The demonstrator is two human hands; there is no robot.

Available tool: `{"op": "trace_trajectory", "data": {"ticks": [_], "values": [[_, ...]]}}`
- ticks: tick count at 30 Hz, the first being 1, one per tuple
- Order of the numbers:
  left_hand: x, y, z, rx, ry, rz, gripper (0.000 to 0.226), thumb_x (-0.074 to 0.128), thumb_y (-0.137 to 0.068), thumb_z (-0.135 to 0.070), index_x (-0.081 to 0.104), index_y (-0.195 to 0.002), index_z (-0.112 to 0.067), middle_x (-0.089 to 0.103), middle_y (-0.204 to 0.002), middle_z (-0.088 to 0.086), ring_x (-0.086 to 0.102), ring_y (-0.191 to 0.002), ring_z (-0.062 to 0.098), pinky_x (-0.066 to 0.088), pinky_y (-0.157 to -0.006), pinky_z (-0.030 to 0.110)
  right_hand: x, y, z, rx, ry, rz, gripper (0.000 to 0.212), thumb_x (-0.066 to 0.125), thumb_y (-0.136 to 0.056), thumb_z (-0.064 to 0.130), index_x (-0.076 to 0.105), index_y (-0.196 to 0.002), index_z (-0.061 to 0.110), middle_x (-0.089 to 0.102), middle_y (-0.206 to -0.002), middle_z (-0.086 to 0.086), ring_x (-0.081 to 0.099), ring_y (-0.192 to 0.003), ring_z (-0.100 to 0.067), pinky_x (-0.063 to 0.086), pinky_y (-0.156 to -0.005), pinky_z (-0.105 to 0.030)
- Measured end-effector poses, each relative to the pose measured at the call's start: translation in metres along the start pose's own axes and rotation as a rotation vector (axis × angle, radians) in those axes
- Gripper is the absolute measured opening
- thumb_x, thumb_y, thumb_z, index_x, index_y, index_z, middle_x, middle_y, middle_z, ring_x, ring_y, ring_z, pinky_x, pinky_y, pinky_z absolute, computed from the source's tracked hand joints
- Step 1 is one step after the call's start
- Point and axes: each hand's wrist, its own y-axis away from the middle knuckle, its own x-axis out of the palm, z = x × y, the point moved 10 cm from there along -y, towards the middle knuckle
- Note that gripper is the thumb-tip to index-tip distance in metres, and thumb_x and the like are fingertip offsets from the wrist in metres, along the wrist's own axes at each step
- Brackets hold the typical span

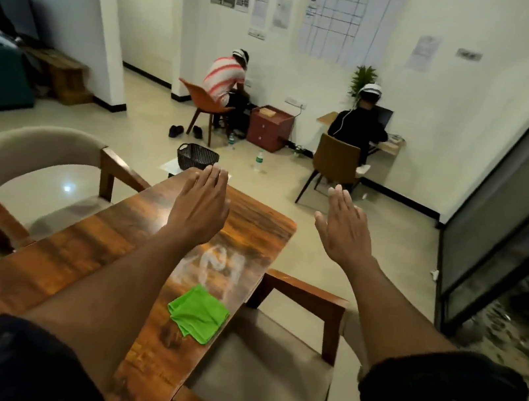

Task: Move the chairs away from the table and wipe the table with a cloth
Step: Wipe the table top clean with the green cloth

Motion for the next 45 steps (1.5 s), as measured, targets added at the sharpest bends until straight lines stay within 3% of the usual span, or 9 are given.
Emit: {"op": "trace_trajectory", "data": {"ticks": [13, 21, 28, 31, 35, 39, 45], "values": [[0.015, 0.028, -0.081, 0.150, 0.085, 0.024, 0.067, 0.040, -0.111, -0.035, 0.020, -0.165, -0.001, 0.027, -0.171, 0.020, 0.021, -0.161, 0.030, 0.016, -0.131, 0.045, -0.021, 0.120, -0.098, 0.227, 0.111, 0.013, 0.067, 0.036, -0.113, 0.044, 0.015, -0.167, 0.011, 0.014, -0.177, -0.012, 0.012, -0.165, -0.026, 0.022, -0.130, -0.047], [0.058, 0.050, -0.148, 0.252, 0.146, 0.096, 0.068, 0.039, -0.111, -0.035, 0.016, -0.166, -0.002, 0.021, -0.173, 0.019, 0.016, -0.163, 0.030, 0.011, -0.132, 0.045, -0.005, 0.214, -0.167, 0.371, 0.136, 0.057, 0.063, 0.044, -0.110, 0.040, 0.028, -0.161, 0.008, 0.027, -0.172, -0.015, 0.024, -0.161, -0.029, 0.029, -0.125, -0.050], [0.094, 0.101, -0.229, 0.325, 0.191, 0.215, 0.067, 0.039, -0.111, -0.034, 0.017, -0.167, -0.003, 0.019, -0.174, 0.017, 0.015, -0.163, 0.029, 0.012, -0.132, 0.045, 0.016, 0.342, -0.236, 0.519, 0.145, 0.101, 0.071, 0.025, -0.105, 0.049, 0.041, -0.156, 0.002, 0.042, -0.164, -0.020, 0.039, -0.154, -0.036, 0.044, -0.114, -0.052], [0.097, 0.124, -0.267, 0.355, 0.189, 0.253, 0.067, 0.037, -0.112, -0.035, 0.016, -0.167, -0.003, 0.020, -0.174, 0.016, 0.014, -0.163, 0.028, 0.011, -0.132, 0.044, 0.011, 0.386, -0.262, 0.564, 0.137, 0.086, 0.059, 0.041, -0.108, 0.041, 0.040, -0.154, 0.002, 0.043, -0.162, -0.021, 0.040, -0.153, -0.037, 0.043, -0.114, -0.051], [0.088, 0.150, -0.321, 0.396, 0.189, 0.259, 0.066, 0.037, -0.112, -0.035, 0.016, -0.166, -0.003, 0.022, -0.173, 0.017, 0.016, -0.163, 0.029, 0.012, -0.132, 0.045, 0.003, 0.443, -0.286, 0.591, 0.145, 0.077, 0.058, 0.044, -0.110, 0.037, 0.041, -0.153, -0.001, 0.044, -0.161, -0.022, 0.041, -0.151, -0.038, 0.042, -0.114, -0.051], [0.083, 0.177, -0.368, 0.409, 0.211, 0.257, 0.066, 0.037, -0.112, -0.034, 0.016, -0.166, -0.003, 0.022, -0.174, 0.017, 0.015, -0.163, 0.028, 0.011, -0.132, 0.045, 0.001, 0.497, -0.310, 0.619, 0.109, 0.098, 0.062, 0.044, -0.112, 0.037, 0.033, -0.161, 0.001, 0.035, -0.169, -0.020, 0.031, -0.159, -0.035, 0.034, -0.123, -0.048], [0.105, 0.259, -0.435, 0.475, 0.169, 0.363, 0.067, 0.028, -0.114, -0.032, -0.002, -0.168, -0.006, -0.002, -0.177, 0.013, -0.004, -0.165, 0.025, -0.002, -0.132, 0.043, 0.018, 0.572, -0.318, 0.627, 0.048, 0.159, 0.065, 0.042, -0.113, 0.036, 0.025, -0.165, 0.001, 0.026, -0.172, -0.021, 0.024, -0.161, -0.034, 0.027, -0.126, -0.046]]}}
